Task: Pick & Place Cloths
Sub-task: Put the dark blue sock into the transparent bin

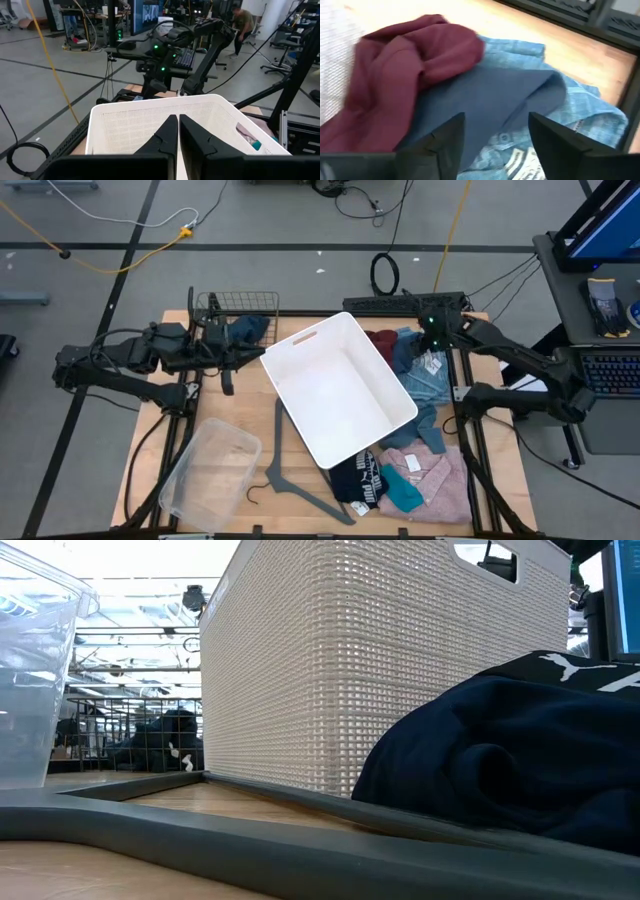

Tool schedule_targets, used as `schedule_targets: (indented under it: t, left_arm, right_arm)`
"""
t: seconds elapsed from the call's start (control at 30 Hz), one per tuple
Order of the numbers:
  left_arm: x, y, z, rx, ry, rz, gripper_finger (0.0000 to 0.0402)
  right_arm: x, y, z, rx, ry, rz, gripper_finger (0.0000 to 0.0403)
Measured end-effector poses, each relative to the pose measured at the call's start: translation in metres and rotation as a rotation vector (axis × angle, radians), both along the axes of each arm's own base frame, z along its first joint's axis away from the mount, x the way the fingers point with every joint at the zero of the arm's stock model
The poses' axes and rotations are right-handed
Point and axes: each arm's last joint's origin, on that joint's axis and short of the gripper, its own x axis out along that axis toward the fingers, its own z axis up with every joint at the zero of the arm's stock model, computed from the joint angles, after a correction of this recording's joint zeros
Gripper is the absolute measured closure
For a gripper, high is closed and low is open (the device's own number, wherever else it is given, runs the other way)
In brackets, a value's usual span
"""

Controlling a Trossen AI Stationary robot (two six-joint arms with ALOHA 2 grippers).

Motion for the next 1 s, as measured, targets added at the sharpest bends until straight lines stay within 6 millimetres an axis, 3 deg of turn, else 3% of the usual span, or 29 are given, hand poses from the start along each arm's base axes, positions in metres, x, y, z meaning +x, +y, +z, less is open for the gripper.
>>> schedule_targets:
  t: [0.3, 1.0]
  left_arm:
    - [0.0, 0.0, 0.0, -0.001, 0.0, 0.001, 0.038]
    - [0.0, 0.0, 0.0, -0.007, -0.002, 0.002, 0.038]
  right_arm:
    - [-0.007, -0.017, -0.008, 0.03, 0.028, -0.085, 0.0154]
    - [0.016, -0.042, -0.048, 0.132, 0.127, -0.085, 0.0163]
